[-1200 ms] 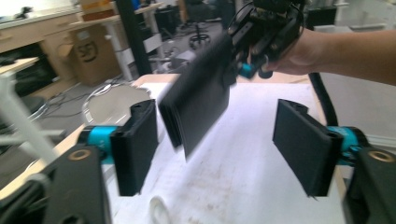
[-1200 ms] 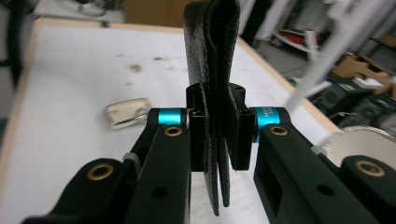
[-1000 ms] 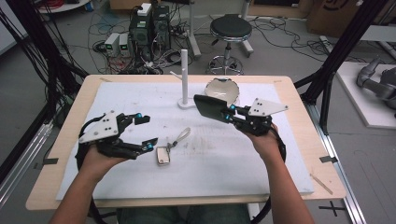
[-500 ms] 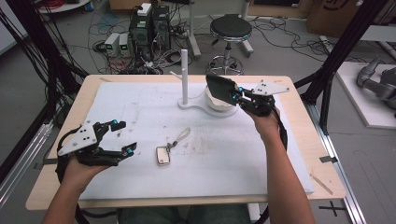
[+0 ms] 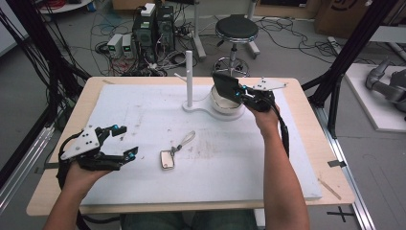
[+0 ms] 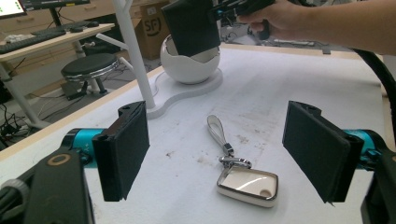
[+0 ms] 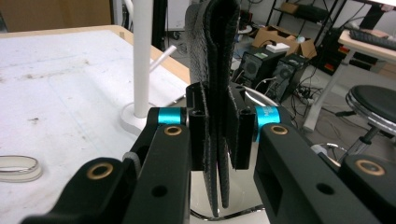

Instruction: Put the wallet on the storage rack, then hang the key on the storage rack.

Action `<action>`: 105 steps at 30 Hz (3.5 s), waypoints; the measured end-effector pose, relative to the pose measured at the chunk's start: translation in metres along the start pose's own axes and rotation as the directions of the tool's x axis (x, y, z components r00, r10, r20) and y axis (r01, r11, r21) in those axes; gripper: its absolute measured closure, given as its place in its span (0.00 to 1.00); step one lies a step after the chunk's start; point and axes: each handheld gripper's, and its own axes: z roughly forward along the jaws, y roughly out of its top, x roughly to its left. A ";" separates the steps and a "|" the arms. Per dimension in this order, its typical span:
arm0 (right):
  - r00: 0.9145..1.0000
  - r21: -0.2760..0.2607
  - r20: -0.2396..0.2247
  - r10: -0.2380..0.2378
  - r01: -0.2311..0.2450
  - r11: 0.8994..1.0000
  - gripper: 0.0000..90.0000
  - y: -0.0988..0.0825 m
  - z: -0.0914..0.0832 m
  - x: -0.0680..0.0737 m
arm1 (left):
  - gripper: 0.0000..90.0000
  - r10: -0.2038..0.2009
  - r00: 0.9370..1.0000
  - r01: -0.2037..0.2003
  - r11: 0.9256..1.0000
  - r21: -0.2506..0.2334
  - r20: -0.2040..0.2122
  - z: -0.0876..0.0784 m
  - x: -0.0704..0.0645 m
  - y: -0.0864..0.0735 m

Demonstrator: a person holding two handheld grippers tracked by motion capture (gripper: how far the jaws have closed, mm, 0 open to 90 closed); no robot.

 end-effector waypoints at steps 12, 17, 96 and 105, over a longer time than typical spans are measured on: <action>1.000 0.012 0.024 0.010 -0.011 1.000 0.90 -0.017 0.016 0.000 | 0.25 -0.002 1.000 0.002 1.000 -0.008 0.004 -0.001 0.001 0.000; 0.999 0.031 0.038 0.027 -0.029 0.999 0.86 -0.021 0.020 0.000 | 0.25 -0.002 1.000 0.002 1.000 -0.009 0.004 -0.001 0.001 -0.001; 0.984 0.011 0.139 0.108 -0.110 0.994 0.23 -0.057 -0.134 0.077 | 0.25 -0.063 0.997 0.067 0.992 0.111 -0.040 0.016 0.012 -0.018; 0.987 0.003 0.124 0.103 -0.104 0.995 0.23 -0.056 -0.133 0.078 | 0.25 -0.072 0.996 0.078 0.987 0.139 -0.043 0.039 0.005 -0.011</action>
